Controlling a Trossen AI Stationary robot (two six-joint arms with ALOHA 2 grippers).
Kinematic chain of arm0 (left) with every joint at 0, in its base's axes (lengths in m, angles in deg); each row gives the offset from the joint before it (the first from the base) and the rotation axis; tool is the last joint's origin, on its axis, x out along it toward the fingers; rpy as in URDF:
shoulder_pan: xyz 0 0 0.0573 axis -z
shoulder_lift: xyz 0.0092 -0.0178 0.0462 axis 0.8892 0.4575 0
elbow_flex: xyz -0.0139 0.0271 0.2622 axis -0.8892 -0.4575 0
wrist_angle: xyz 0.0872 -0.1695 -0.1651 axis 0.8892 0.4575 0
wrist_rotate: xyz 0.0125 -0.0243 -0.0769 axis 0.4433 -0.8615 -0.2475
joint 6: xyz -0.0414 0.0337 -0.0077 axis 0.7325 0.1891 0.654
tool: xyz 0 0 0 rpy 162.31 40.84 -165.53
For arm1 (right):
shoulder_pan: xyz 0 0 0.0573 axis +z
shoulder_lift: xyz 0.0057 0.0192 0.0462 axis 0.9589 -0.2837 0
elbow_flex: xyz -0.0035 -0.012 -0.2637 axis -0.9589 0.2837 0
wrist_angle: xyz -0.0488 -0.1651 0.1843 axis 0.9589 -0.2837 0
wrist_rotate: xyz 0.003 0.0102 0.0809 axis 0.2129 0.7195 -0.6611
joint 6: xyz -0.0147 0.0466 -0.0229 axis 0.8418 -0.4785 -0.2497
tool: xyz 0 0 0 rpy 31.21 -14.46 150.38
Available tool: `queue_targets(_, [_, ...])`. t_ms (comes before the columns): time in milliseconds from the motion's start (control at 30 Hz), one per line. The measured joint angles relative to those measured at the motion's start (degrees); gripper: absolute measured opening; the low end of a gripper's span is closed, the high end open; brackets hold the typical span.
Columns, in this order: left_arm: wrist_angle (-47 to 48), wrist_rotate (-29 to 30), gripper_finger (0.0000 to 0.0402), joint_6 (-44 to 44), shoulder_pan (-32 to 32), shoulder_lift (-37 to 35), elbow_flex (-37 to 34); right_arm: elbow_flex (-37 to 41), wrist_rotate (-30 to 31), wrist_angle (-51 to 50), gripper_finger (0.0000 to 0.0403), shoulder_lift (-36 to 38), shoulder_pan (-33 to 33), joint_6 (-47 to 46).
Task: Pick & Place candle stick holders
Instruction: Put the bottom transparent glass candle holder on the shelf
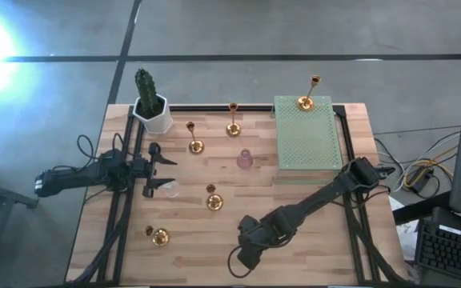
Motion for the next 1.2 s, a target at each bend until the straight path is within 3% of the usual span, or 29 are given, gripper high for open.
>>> queue_targets(233, [0.01,-0.01,0.0262,0.01,0.0,0.0,-0.01,1.58,-0.24,3.81,0.012,0.0,-0.34,0.03])
queue_targets(500, [0.0,-0.01,0.0262,0.0,0.01,0.02,0.0,3.89,-1.07,7.47,0.0029,0.15,-0.59,0.02])
queue_targets(667, [0.0,-0.02,0.0262,0.01,0.01,0.02,0.0,3.0,-1.47,6.16,0.0024,0.24,-0.57,0.26])
queue_targets(900, [-0.01,-0.01,0.0262,0.01,-0.01,0.04,0.0,-3.27,-1.21,-8.61,0.0024,2.52,-0.83,1.9])
queue_targets(1200, [0.0,0.0,0.0262,0.0,0.0,0.09,0.0,-12.0,8.1,-29.54,0.0024,11.62,-1.26,1.44])
